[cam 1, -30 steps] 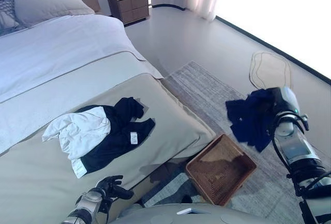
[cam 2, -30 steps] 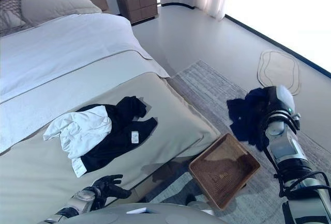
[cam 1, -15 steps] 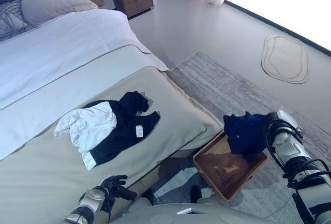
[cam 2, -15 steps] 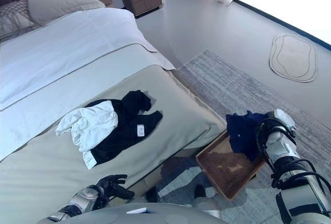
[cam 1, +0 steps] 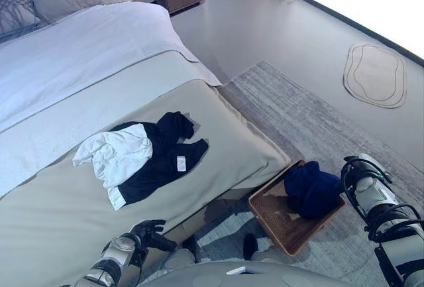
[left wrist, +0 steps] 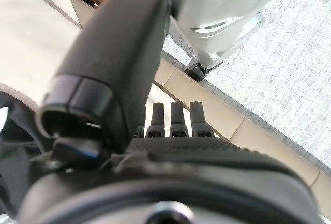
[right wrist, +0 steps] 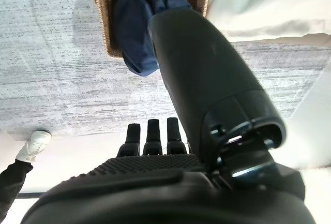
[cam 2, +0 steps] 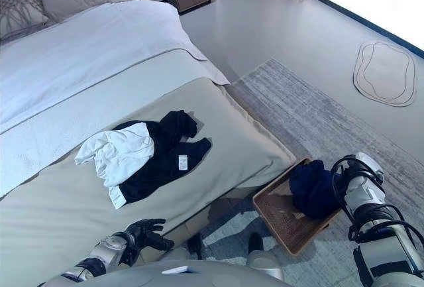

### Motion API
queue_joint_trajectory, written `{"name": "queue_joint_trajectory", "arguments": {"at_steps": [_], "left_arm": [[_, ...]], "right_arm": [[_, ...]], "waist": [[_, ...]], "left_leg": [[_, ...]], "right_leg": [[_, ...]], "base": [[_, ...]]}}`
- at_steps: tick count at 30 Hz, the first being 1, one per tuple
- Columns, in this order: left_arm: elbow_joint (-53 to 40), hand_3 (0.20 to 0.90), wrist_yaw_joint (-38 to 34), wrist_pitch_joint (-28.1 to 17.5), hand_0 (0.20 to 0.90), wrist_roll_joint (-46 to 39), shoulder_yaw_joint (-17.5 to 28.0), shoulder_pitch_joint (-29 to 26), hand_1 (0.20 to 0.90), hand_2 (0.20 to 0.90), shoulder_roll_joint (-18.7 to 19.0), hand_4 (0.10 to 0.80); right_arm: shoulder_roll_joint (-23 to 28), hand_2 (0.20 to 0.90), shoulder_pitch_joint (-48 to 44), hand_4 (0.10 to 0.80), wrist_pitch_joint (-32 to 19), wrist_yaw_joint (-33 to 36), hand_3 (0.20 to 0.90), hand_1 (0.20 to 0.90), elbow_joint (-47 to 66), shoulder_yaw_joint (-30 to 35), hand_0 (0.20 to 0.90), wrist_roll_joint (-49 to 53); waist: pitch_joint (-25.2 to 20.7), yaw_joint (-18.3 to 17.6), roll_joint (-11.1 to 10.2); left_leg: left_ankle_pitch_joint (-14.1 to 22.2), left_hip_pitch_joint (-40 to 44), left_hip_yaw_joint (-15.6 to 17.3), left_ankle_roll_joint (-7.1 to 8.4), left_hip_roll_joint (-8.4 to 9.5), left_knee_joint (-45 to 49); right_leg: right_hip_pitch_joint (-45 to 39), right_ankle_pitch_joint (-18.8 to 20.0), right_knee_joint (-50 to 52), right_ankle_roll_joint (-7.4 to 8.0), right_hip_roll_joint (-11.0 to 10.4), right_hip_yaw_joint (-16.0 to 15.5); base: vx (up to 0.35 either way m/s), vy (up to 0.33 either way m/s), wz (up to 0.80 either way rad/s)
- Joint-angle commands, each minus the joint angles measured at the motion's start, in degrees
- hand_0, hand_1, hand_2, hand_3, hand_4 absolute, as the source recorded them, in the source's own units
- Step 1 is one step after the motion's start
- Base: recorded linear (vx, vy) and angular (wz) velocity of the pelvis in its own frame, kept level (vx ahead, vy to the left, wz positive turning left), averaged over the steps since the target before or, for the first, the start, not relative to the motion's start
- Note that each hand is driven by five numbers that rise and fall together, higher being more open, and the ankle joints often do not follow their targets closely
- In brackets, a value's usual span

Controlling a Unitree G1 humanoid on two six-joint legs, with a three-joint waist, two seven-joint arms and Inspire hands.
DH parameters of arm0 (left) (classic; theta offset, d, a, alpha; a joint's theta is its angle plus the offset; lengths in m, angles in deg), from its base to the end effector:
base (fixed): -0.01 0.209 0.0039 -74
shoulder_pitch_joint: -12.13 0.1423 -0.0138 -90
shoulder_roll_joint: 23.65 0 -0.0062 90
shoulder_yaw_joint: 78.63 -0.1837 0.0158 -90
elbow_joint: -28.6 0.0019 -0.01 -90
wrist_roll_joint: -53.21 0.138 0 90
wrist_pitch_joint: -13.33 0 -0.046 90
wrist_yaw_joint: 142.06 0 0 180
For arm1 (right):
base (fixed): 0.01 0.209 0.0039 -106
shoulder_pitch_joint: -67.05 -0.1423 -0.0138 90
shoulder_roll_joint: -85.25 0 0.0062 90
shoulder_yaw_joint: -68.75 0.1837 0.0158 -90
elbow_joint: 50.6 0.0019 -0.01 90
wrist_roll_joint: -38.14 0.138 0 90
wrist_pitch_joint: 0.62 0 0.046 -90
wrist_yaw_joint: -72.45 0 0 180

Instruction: Pick up the clothes from the bed and place them into the basket

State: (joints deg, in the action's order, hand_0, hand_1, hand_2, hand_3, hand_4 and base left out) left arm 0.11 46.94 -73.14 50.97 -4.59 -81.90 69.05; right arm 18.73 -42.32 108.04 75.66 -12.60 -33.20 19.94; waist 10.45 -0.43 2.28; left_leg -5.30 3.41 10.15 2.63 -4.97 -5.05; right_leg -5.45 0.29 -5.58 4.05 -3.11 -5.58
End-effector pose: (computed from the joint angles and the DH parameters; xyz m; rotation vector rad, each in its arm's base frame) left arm 0.1186 0.2348 -0.0966 0.3345 1.1232 -0.1828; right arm 0.2153 -0.3350 0.0173 -1.0613 0.8933 -0.2818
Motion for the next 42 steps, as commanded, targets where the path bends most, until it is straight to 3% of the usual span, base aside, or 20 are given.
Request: {"name": "queue_joint_trajectory", "arguments": {"at_steps": [1, 4, 8, 13, 22, 26, 28, 37, 42], "left_arm": [[1.5, 0.900, 0.3, -1.7, 0.900, 0.8, -1.7, -2.0, 0.900, 0.900, 2.4, 0.800], [0.6, 0.900, 0.2, -1.3, 0.900, 0.6, -1.3, -0.9, 0.900, 0.900, 2.1, 0.800], [-0.6, 0.900, -1.2, -1.3, 0.900, -1.3, -0.3, 0.7, 0.900, 0.900, 0.8, 0.800], [-0.2, 0.900, -1.7, -1.9, 0.900, -2.9, 1.1, 1.3, 0.900, 0.900, -0.9, 0.800], [2.1, 0.900, -3.1, -1.4, 0.900, -5.4, -0.7, -0.4, 0.900, 0.900, 0.5, 0.800], [1.5, 0.900, -3.3, -0.6, 0.900, -5.4, -0.1, -1.3, 0.900, 0.900, 3.9, 0.800], [1.3, 0.900, -3.5, -1.4, 0.900, -6.9, 0.1, -2.0, 0.900, 0.900, 5.9, 0.800], [-0.9, 0.900, -4.0, -3.5, 0.900, -13.0, 1.7, -3.8, 0.900, 0.900, 7.2, 0.800], [-2.4, 0.900, -2.5, -6.1, 0.900, -14.2, 1.8, -4.5, 0.900, 0.900, 6.8, 0.800]], "right_arm": [[5.4, 0.900, -6.2, 0.800, -0.9, 1.3, 0.900, 0.900, -0.2, 0.1, 0.900, -3.6], [6.0, 0.900, -5.8, 0.800, -4.9, 2.4, 0.900, 0.900, 3.7, 0.9, 0.900, -0.5], [3.9, 0.900, -5.2, 0.800, -5.1, 1.3, 0.900, 0.900, 24.5, 1.8, 0.900, -0.1], [2.2, 0.900, -8.7, 0.800, -10.2, -2.0, 0.900, 0.900, 29.9, -1.5, 0.900, -3.7], [1.0, 0.900, -22.5, 0.800, -7.9, -1.5, 0.900, 0.900, 21.4, -11.7, 0.900, -6.4], [-0.9, 0.900, -29.4, 0.800, -6.2, 2.3, 0.900, 0.900, 15.5, -15.5, 0.900, -4.1], [-2.3, 0.900, -35.0, 0.800, -5.6, 5.0, 0.900, 0.900, 11.3, -16.9, 0.900, -3.9], [-4.8, 0.900, -47.1, 0.800, -4.5, 7.5, 0.900, 0.900, 4.1, -20.9, 0.900, -3.7], [-7.3, 0.900, -51.4, 0.800, -0.9, 2.9, 0.900, 0.900, -6.1, -24.0, 0.900, -4.6]], "waist": [[-2.0, 0.6, -2.4], [-2.3, 0.8, -2.5], [-2.1, 0.7, -2.7], [-1.8, 3.4, -3.5], [4.4, 12.7, -5.6], [8.2, 17.2, -6.4], [10.9, 20.0, -6.5], [14.6, 25.9, -6.8], [16.0, 29.3, -7.0]], "left_leg": [[4.4, 0.7, -2.4, 0.30, 1.24, 0.1], [4.7, 1.4, -2.9, 0.30, 1.32, 0.1], [5.3, 1.7, -4.2, -0.09, 2.23, 0.4], [5.9, 1.1, -6.6, -0.87, 3.86, 1.6], [7.2, -5.8, -14.4, -3.06, 6.67, 10.3], [6.9, -8.5, -17.5, -4.61, 7.39, 12.0], [6.3, -10.5, -19.4, -5.30, 8.17, 12.0], [5.3, -16.7, -22.8, -5.32, 9.34, 10.3], [4.2, -19.7, -24.2, -4.92, 8.99, 9.6]], "right_leg": [[1.2, 0.5, 0.6, -1.25, 1.1, -4.0], [0.4, 0.4, 0.6, -1.04, 0.7, -4.3], [0.1, 0.0, 1.1, -1.23, 0.3, -4.1], [-0.4, -0.9, 2.1, -1.54, -0.5, -6.1], [2.1, -3.4, 10.8, -2.55, -3.4, -12.4], [3.8, -4.4, 16.0, -1.78, -4.5, -14.6], [5.3, -2.8, 19.1, -0.97, -6.0, -16.2], [9.6, -3.1, 21.6, 0.57, -8.0, -19.1], [11.5, -3.5, 22.4, 0.86, -8.7, -21.6]], "base": [[0.057, 0.041, 0.01], [0.102, 0.073, 0.05], [0.073, 0.134, 0.05], [0.080, 0.205, 0.19], [0.012, 0.182, 0.53], [0.052, 0.084, 0.59], [0.017, 0.092, 0.67], [-0.027, 0.056, 0.32], [0.006, 0.009, 0.26]]}}
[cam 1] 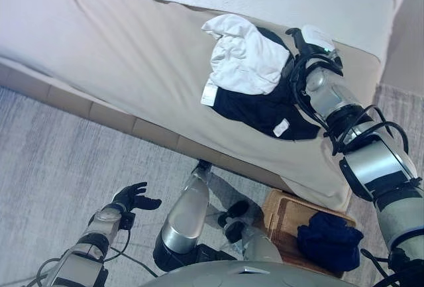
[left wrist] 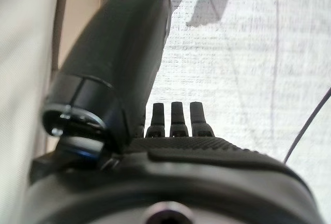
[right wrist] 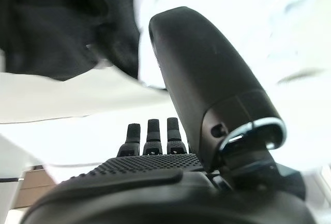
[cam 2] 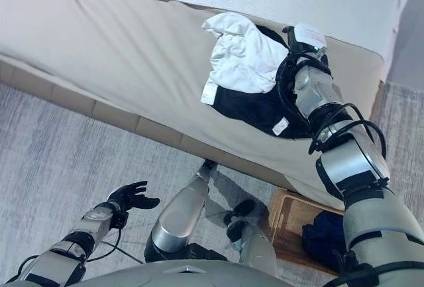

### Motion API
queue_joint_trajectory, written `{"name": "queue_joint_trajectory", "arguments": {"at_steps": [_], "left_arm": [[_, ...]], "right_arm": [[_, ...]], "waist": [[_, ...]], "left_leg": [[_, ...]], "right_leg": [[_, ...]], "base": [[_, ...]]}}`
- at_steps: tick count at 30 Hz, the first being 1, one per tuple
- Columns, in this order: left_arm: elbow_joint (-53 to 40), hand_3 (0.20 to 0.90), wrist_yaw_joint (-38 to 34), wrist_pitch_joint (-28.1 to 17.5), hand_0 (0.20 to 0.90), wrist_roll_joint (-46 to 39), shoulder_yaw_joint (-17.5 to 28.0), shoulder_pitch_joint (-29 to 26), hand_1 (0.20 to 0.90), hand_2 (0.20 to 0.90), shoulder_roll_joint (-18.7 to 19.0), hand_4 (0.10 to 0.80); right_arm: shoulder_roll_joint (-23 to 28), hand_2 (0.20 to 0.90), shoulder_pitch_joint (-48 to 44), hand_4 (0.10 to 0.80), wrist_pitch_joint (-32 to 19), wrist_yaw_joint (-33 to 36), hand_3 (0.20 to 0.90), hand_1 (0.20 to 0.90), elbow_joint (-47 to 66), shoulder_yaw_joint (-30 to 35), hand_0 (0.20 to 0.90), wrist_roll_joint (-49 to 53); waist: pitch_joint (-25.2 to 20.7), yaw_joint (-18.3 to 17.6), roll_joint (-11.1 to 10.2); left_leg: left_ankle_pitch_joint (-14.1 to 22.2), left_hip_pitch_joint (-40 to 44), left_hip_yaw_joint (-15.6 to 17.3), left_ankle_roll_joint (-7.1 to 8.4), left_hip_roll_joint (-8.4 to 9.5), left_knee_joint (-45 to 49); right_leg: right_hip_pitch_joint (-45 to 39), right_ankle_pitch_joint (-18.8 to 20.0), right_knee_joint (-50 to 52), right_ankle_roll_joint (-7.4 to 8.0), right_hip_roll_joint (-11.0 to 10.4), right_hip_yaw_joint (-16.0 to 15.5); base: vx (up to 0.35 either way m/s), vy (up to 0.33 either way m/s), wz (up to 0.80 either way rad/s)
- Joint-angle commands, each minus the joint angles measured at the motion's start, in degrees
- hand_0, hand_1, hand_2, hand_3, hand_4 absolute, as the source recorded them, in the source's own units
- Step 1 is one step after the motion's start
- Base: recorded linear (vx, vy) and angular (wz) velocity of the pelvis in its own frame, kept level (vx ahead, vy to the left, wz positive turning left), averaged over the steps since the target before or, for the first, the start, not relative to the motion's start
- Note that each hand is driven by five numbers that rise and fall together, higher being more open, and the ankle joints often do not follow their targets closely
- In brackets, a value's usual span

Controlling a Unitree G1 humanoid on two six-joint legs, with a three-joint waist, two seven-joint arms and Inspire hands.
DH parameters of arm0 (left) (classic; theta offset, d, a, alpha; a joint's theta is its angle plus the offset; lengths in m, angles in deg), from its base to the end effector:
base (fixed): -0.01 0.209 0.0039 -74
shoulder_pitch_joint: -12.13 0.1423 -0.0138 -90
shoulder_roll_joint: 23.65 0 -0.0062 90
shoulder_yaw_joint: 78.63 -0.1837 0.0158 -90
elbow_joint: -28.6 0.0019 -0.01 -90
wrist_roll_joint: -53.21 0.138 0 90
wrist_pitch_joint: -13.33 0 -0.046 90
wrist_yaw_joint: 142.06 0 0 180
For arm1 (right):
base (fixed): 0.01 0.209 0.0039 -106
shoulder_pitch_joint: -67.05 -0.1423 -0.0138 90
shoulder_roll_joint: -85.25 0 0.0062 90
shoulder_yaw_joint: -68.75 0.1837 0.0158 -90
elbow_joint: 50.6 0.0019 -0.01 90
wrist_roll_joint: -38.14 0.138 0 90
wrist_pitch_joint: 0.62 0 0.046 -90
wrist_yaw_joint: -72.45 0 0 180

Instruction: Pick up the clothes from the bed and place them into the basket

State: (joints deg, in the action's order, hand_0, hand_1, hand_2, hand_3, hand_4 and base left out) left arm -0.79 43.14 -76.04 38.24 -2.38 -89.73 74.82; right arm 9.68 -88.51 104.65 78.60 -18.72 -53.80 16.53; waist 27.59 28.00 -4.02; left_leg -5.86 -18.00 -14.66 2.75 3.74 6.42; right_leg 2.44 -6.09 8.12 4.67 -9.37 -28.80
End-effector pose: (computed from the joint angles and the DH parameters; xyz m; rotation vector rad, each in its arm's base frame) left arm 0.1708 0.2639 -0.0630 0.2450 0.8835 0.0419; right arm 0.3680 -0.2047 0.1901 -1.2761 0.1018 -0.2109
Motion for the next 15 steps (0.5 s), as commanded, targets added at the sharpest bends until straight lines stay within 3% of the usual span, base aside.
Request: {"name": "queue_joint_trajectory", "arguments": {"at_steps": [1, 12, 13, 15], "left_arm": [[-1.8, 0.900, 1.6, -3.7, 0.900, -1.5, -0.7, 3.3, 0.900, 0.900, 1.1, 0.800], [-4.4, 0.900, 1.9, -6.4, 0.900, -3.4, -1.9, 3.1, 0.900, 0.900, 1.3, 0.800], [-4.8, 0.900, 1.8, -6.4, 0.900, -3.8, -2.0, 3.1, 0.900, 0.900, 1.3, 0.800], [-5.3, 0.900, 1.6, -6.8, 0.900, -4.2, -2.4, 3.4, 0.900, 0.900, 1.2, 0.800]], "right_arm": [[1.5, 0.900, -5.6, 0.800, 2.8, -0.1, 0.900, 0.900, -1.5, -3.6, 0.900, -1.1], [-0.3, 0.900, -9.4, 0.800, 4.8, -4.2, 0.900, 0.900, -7.3, -4.7, 0.900, -2.3], [-0.4, 0.644, -9.8, 0.501, 4.8, -3.9, 0.601, 0.644, -7.4, -5.2, 0.644, -2.6], [-0.3, 0.300, -10.3, 0.100, 4.6, -3.1, 0.200, 0.300, -7.2, -5.9, 0.300, -2.4]], "waist": [[-0.9, 1.4, -0.7], [2.2, 3.9, 0.3], [2.2, 3.9, 0.3], [2.2, 3.9, 0.3]], "left_leg": [[4.7, 1.5, 0.3, -5.01, 0.22, -2.1], [2.7, -1.2, -0.8, -4.36, -0.67, -3.5], [2.3, -2.0, -0.8, -4.35, -0.80, -3.7], [2.1, -3.1, -1.0, -4.27, -0.94, -3.7]], "right_leg": [[3.8, 3.0, 8.8, 0.33, -2.6, 1.2], [6.6, 3.1, 12.1, 1.33, -3.9, -2.3], [7.5, 3.0, 12.4, 1.37, -3.8, -2.4], [8.7, 3.0, 12.7, 1.41, -3.6, -2.5]], "base": [[0.027, -0.015, 0.34], [0.015, 0.005, 0.08], [0.000, 0.000, 0.00], [0.000, 0.000, 0.00]]}}
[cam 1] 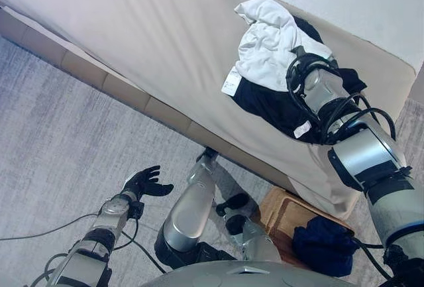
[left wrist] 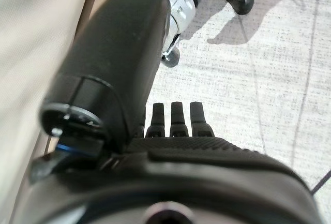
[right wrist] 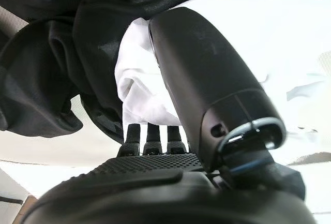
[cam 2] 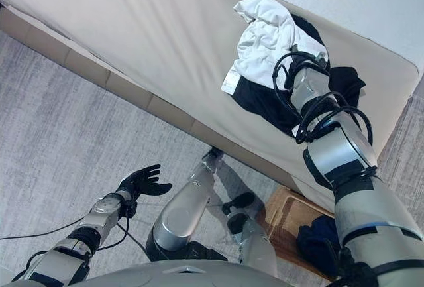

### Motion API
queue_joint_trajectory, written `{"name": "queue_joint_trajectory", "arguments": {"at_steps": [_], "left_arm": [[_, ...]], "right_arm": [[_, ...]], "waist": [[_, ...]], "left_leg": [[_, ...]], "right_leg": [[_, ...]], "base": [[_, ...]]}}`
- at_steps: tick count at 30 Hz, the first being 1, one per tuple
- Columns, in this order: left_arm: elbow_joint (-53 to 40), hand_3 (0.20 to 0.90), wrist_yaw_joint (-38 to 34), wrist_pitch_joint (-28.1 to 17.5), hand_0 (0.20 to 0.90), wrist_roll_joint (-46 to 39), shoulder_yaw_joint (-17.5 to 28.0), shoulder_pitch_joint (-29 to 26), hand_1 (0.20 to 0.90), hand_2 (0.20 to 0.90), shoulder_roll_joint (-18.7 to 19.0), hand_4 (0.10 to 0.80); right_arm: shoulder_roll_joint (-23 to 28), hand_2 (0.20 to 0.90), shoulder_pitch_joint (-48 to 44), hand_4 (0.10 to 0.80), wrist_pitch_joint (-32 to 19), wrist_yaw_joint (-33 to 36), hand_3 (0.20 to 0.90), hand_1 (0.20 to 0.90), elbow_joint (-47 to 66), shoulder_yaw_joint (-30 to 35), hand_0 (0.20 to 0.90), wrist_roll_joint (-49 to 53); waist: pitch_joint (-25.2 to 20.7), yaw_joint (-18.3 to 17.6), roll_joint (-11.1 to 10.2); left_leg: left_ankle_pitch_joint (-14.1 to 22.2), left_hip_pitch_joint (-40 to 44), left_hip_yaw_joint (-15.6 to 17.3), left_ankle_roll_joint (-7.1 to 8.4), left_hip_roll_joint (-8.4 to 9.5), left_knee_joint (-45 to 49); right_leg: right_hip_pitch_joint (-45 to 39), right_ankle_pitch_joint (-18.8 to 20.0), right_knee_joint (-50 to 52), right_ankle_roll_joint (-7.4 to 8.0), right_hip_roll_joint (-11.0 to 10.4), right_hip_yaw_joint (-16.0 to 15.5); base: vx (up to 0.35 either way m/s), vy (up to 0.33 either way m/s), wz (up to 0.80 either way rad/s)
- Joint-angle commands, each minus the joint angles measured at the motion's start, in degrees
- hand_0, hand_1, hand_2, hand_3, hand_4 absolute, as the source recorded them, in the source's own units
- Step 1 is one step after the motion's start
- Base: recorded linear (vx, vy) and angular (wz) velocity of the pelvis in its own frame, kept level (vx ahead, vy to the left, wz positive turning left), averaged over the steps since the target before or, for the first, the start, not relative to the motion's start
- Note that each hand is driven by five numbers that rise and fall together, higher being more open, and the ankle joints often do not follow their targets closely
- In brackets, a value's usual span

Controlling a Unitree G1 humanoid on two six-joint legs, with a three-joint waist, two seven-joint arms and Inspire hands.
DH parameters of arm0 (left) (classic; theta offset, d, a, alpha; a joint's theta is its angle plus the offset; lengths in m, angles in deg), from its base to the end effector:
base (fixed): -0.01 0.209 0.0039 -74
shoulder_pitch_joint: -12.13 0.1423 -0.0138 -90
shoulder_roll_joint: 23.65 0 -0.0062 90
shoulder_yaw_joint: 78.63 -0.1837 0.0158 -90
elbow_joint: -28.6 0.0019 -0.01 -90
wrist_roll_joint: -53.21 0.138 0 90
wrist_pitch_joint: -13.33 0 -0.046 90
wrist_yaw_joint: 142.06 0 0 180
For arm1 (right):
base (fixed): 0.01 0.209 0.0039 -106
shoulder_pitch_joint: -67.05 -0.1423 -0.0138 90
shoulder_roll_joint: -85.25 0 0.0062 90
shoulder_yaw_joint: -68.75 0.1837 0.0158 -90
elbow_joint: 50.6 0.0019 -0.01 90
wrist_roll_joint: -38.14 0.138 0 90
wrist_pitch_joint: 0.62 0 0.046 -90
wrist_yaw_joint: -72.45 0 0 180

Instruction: Pick up the clothes from the bed and place them into the basket

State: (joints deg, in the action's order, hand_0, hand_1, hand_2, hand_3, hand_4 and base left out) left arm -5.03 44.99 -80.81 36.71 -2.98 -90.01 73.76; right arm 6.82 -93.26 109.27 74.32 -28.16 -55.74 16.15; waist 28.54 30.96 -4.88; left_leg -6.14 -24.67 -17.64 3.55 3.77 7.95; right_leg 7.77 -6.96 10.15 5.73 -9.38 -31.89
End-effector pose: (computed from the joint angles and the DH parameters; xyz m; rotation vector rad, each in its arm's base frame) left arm 0.1851 0.2501 -0.0554 0.2026 0.7319 -0.0398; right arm 0.3726 -0.2049 0.1921 -1.2916 0.2895 -0.2169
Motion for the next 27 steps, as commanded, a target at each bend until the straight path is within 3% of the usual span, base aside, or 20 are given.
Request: {"name": "queue_joint_trajectory", "arguments": {"at_steps": [1, 6, 12, 16, 20, 24, 25, 27], "left_arm": [[-1.4, 0.900, -0.3, -2.2, 0.900, -2.7, -1.8, 3.9, 0.900, 0.900, 2.1, 0.800], [-1.8, 0.900, -0.4, -2.9, 0.900, -3.1, -2.3, 5.0, 0.900, 0.900, 1.9, 0.800], [-1.1, 0.900, -2.0, -4.1, 0.900, -3.1, -1.4, 6.5, 0.900, 0.900, 1.3, 0.800], [0.4, 0.900, -2.9, -4.1, 0.900, -1.5, -0.1, 6.9, 0.900, 0.900, 1.4, 0.800], [1.7, 0.900, -3.3, -3.5, 0.900, 0.9, 0.9, 8.0, 0.900, 0.900, 1.9, 0.800], [4.2, 0.900, -3.3, -1.8, 0.900, 5.6, 1.4, 10.5, 0.900, 0.900, 1.9, 0.800], [4.2, 0.900, -3.3, -1.8, 0.900, 5.6, 1.4, 10.6, 0.900, 0.900, 2.0, 0.800], [6.1, 0.900, -3.8, 0.1, 0.900, 8.7, 1.9, 11.7, 0.900, 0.900, 1.4, 0.800]], "right_arm": [[2.6, 0.300, -5.9, 0.100, -0.5, 2.2, 0.200, 0.300, 2.3, -4.2, 0.300, -1.3], [2.8, 0.300, -6.9, 0.100, -4.1, 10.9, 0.200, 0.300, 5.1, -3.3, 0.300, 3.0], [4.7, 0.300, -6.2, 0.100, -8.2, 24.4, 0.200, 0.300, 19.6, 0.4, 0.300, 8.6], [7.6, 0.300, -5.6, 0.100, -9.5, 28.2, 0.200, 0.300, 29.0, 4.2, 0.300, 7.8], [10.8, 0.300, -2.9, 0.100, -9.8, 30.0, 0.200, 0.300, 35.8, 7.7, 0.300, 9.2], [15.0, 0.300, 3.8, 0.100, -9.0, 29.9, 0.200, 0.300, 44.6, 13.7, 0.300, 10.1], [14.9, 0.300, 4.0, 0.100, -9.0, 29.9, 0.200, 0.300, 44.8, 13.8, 0.300, 10.0], [17.5, 0.300, 8.5, 0.100, -8.1, 29.1, 0.200, 0.300, 50.5, 17.7, 0.300, 11.0]], "waist": [[1.2, 1.0, 1.2], [1.2, 0.4, 1.1], [1.2, -1.8, -0.3], [1.2, -3.2, -1.3], [-2.1, -5.1, -2.5], [-8.4, -8.5, -3.2], [-8.6, -8.5, -3.4], [-12.7, -11.5, -3.4]], "left_leg": [[2.3, 3.0, 2.0, -5.05, -1.04, -5.2], [2.3, 1.1, 2.0, -4.86, -1.52, -4.5], [3.5, 3.2, 3.3, -4.60, -2.53, -5.0], [4.7, 8.3, 4.7, -4.56, -2.87, -6.0], [5.5, 12.6, 5.9, -4.51, -3.26, -8.0], [5.8, 17.7, 7.9, -5.00, -2.95, -9.1], [6.9, 18.6, 7.8, -4.72, -3.28, -9.6], [6.3, 21.5, 9.9, -5.11, -3.01, -10.4]], "right_leg": [[4.0, 3.7, 11.0, 0.35, -3.6, 0.4], [6.3, 3.5, 11.8, 0.39, -3.1, 0.5], [5.2, 4.3, 10.5, 0.72, -2.1, 2.0], [1.3, 4.5, 8.8, 0.87, -1.7, 4.0], [-1.9, 5.2, 6.2, 1.02, -1.0, 5.7], [-6.3, 6.7, 2.4, 0.64, -0.1, 7.2], [-6.7, 5.6, 2.7, 1.12, 0.3, 8.0], [-9.2, 6.6, -0.1, 0.92, 1.3, 9.4]], "base": [[0.000, 0.000, 0.00], [-0.006, 0.000, 0.00], [-0.027, -0.038, -0.10], [0.020, -0.060, -0.25], [0.082, -0.074, -0.15], [0.090, -0.048, -0.21], [0.052, -0.041, -0.39], [0.073, -0.061, -0.41]]}}
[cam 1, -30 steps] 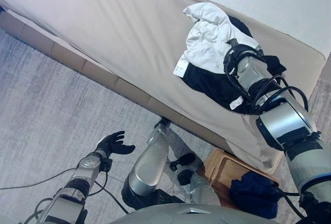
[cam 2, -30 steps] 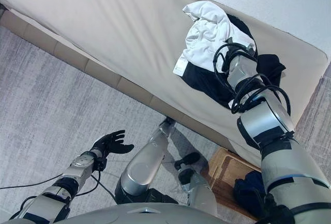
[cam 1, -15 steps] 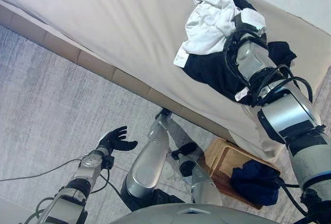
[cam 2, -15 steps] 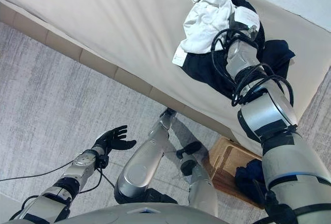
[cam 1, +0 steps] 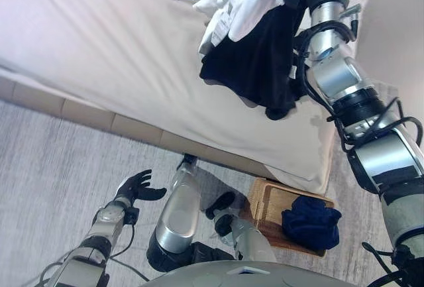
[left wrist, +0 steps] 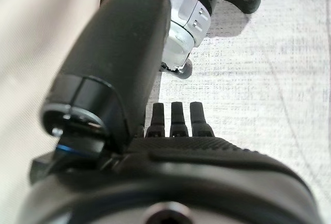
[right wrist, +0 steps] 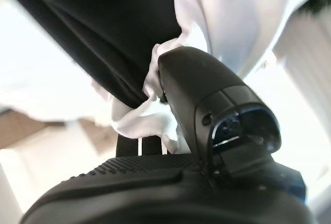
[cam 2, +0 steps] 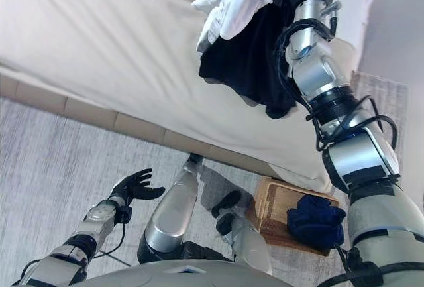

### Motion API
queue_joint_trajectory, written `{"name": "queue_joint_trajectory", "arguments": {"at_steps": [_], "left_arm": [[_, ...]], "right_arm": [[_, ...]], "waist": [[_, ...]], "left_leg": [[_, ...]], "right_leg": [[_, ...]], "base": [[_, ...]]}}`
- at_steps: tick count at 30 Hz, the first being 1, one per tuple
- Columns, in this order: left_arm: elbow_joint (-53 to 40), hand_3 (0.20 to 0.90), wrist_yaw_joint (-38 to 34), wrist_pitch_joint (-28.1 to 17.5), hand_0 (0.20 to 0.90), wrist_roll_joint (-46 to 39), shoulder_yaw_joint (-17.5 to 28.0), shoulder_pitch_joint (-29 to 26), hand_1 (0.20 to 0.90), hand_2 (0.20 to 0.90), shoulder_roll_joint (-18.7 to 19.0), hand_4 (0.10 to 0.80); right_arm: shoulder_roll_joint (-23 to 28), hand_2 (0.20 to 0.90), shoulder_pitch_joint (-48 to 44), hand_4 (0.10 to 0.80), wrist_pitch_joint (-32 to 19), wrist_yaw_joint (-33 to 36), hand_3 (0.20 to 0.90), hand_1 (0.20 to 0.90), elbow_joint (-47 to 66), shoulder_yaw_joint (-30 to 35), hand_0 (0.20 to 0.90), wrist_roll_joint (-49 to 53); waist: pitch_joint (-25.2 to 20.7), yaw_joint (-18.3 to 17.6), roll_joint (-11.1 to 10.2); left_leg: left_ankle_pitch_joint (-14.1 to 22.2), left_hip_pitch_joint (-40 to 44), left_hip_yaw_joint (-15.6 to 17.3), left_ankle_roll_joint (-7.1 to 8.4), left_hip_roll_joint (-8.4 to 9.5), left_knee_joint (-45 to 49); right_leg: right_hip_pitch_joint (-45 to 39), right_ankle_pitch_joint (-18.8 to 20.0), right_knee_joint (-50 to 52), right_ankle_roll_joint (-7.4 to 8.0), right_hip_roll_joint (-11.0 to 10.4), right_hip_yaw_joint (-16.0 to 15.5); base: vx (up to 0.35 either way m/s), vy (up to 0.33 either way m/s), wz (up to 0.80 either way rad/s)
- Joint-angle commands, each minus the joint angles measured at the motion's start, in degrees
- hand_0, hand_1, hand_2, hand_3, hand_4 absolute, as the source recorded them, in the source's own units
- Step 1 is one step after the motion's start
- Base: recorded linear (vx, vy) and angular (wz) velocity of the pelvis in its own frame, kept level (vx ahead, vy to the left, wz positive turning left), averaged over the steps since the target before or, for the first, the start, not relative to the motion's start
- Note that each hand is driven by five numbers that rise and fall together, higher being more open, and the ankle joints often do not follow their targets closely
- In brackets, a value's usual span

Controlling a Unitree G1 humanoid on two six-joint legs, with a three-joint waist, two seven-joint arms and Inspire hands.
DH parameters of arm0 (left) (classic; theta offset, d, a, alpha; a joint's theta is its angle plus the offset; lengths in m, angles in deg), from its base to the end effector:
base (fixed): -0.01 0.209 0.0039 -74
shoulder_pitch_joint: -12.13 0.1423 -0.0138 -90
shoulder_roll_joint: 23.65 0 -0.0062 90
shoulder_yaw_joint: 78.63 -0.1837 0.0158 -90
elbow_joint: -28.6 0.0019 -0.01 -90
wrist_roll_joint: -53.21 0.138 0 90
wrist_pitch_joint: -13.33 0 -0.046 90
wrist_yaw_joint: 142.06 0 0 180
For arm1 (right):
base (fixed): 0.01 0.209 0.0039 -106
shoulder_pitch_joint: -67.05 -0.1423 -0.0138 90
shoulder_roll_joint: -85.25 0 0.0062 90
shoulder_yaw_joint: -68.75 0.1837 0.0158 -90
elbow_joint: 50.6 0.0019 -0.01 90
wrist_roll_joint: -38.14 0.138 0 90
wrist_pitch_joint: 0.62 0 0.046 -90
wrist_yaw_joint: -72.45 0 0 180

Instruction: Pick up the clothes from the bed and place them into the basket

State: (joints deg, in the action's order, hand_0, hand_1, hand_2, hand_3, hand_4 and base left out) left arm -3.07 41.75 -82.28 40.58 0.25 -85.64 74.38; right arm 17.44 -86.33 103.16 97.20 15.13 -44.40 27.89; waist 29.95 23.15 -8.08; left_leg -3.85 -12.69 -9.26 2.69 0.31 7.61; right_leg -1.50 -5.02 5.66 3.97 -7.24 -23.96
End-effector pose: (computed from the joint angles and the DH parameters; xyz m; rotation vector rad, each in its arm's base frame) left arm 0.1570 0.2647 -0.0662 0.2629 0.7989 0.0566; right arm 0.3382 -0.1819 0.2746 -0.8969 -0.5926 -0.4554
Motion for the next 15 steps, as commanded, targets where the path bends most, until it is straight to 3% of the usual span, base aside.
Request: {"name": "queue_joint_trajectory", "arguments": {"at_steps": [1, 5, 9, 12, 14, 15], "left_arm": [[4.6, 0.900, -0.6, 2.2, 0.900, 5.4, -1.2, 7.6, 0.900, 0.900, 0.6, 0.800], [6.3, 0.900, -0.3, 4.0, 0.900, 6.5, -0.7, 7.7, 0.900, 0.900, 0.0, 0.800], [7.7, 0.900, 0.9, 5.9, 0.900, 6.9, -0.6, 7.0, 0.900, 0.900, -1.5, 0.800], [7.1, 0.900, 1.2, 6.3, 0.900, 6.4, -1.1, 6.6, 0.900, 0.900, -3.5, 0.800], [7.0, 0.900, 1.3, 6.2, 0.900, 6.1, -1.3, 6.7, 0.900, 0.900, -3.9, 0.800], [6.6, 0.900, 1.5, 5.9, 0.900, 6.2, -2.1, 6.9, 0.900, 0.900, -5.1, 0.800]], "right_arm": [[7.6, 0.300, 3.0, 0.100, -1.5, 5.7, 0.200, 0.300, 8.8, 7.6, 0.300, -0.2], [9.8, 0.300, 6.2, 0.100, -0.9, 2.8, 0.200, 0.300, 12.4, 10.4, 0.300, 2.0], [12.0, 0.300, 9.5, 0.100, -2.0, -4.8, 0.200, 0.300, 13.2, 11.6, 0.300, 6.8], [12.3, 0.300, 11.4, 0.100, -4.6, -16.8, 0.200, 0.300, 13.0, 10.5, 0.300, 8.8], [12.4, 0.300, 11.9, 0.100, -5.0, -19.2, 0.200, 0.300, 13.1, 10.1, 0.300, 9.6], [11.9, 0.300, 12.8, 0.100, -6.9, -24.2, 0.200, 0.300, 12.9, 9.1, 0.300, 10.1]], "waist": [[-15.4, -4.7, -0.1], [-19.5, -8.0, 0.4], [-23.4, -11.3, 1.3], [-25.2, -12.7, 1.8], [-25.4, -12.8, 1.8], [-25.9, -12.9, 1.7]], "left_leg": [[4.2, 10.7, 2.4, -4.28, 0.41, -10.4], [4.3, 13.6, 5.0, -4.10, 0.06, -11.6], [4.4, 15.6, 7.9, -3.34, -0.02, -12.2], [4.6, 16.9, 9.4, -2.62, -0.20, -12.3], [4.6, 17.2, 9.7, -2.50, -0.26, -12.4], [4.5, 17.5, 9.9, -2.22, -0.24, -12.4]], "right_leg": [[-0.6, 4.6, 3.5, 2.83, -0.4, 2.2], [-2.7, 4.1, 0.9, 2.90, 0.9, 4.3], [-4.4, 4.1, -2.4, 2.00, 1.8, 6.1], [-5.6, 3.4, -5.3, 0.63, 2.7, 6.8], [-5.9, 3.4, -5.9, 0.36, 2.8, 6.8], [-6.6, 3.4, -7.1, -0.14, 3.1, 6.6]], "base": [[0.072, -0.075, -0.38], [0.031, -0.057, -0.44], [0.008, -0.026, -0.49], [0.013, -0.012, -0.26], [0.030, -0.006, -0.38], [0.048, -0.010, -0.29]]}}
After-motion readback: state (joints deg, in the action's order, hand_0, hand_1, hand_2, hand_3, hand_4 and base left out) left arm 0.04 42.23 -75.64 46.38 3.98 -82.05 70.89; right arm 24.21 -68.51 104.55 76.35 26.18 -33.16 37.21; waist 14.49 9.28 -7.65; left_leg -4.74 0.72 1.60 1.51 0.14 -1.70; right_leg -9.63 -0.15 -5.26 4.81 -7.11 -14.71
